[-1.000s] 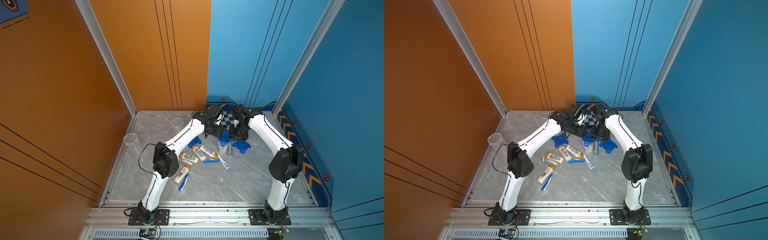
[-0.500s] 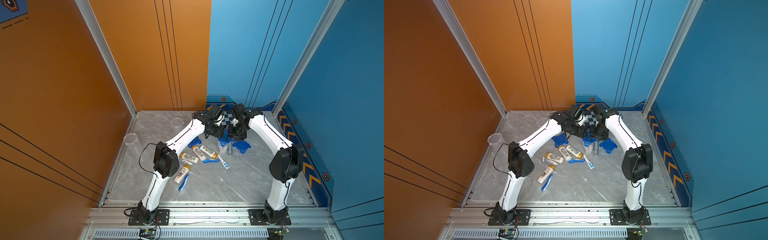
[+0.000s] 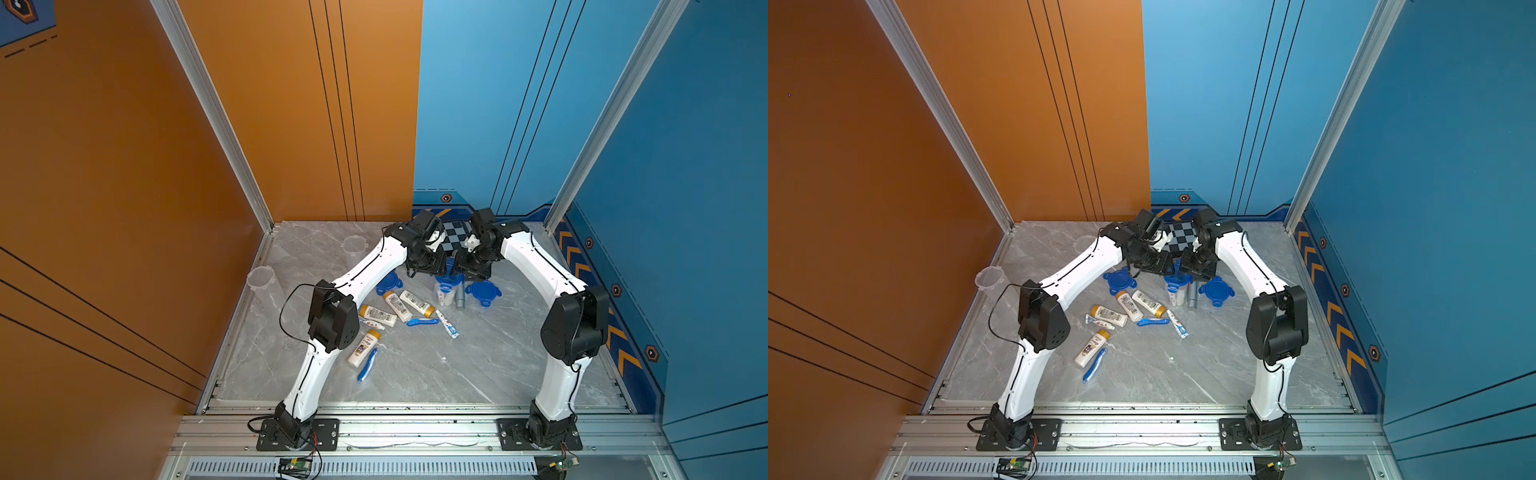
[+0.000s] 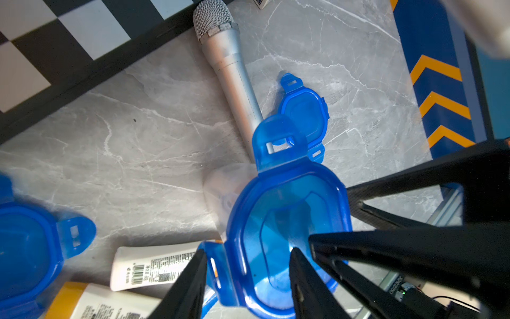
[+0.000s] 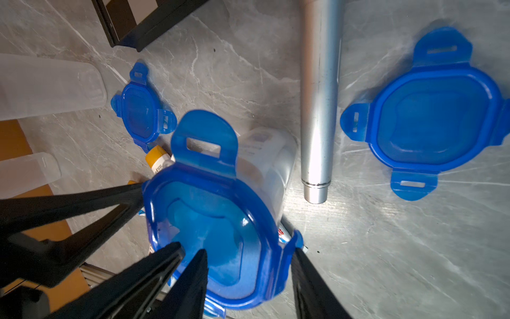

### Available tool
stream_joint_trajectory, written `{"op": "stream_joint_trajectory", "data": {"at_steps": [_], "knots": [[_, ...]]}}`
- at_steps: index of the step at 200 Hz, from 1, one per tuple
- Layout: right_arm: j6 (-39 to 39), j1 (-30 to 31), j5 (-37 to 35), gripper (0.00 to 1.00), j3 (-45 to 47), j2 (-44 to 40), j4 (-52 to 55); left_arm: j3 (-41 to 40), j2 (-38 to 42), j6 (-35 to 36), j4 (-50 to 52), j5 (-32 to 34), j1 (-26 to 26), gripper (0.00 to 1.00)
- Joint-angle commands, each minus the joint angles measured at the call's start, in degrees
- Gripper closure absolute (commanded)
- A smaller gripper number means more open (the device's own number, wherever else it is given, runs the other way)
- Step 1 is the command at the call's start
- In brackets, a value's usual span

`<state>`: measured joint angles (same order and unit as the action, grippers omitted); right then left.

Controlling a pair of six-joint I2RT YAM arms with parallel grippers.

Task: Pack away toiletry kits
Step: Close the fastener on the container.

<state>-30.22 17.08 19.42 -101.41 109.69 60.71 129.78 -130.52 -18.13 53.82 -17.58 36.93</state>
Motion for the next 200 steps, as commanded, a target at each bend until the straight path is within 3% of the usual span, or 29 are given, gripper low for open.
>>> {"op": "stream_joint_trajectory", "data": {"at_steps": [1, 74, 112, 157, 200], "knots": [[-1.58, -0.03, 1.76, 0.50, 3.47, 2.52, -2.80, -2.85, -1.64, -3.93, -0.62, -6.95, -0.84, 0.50], [-3.02, 0.12, 8.02, 0.44, 8.43, 1.93, -11.20, -10.05, -0.19, -14.32, -11.19, -18.38, -2.79, 0.50], [-2.74, 0.92, 8.87, 0.43, 9.11, 2.47, -12.17, -11.57, -0.41, -18.12, -14.21, -20.77, -3.01, 0.50], [-2.65, 0.93, 8.28, 0.43, 10.05, 1.99, -12.19, -11.47, -0.66, -19.59, -14.19, -19.59, -2.62, 0.50], [-1.48, -0.11, 6.78, 0.43, 12.72, 0.57, -11.26, -9.02, 0.95, -15.65, -9.61, -12.15, -5.07, 0.42]]}}
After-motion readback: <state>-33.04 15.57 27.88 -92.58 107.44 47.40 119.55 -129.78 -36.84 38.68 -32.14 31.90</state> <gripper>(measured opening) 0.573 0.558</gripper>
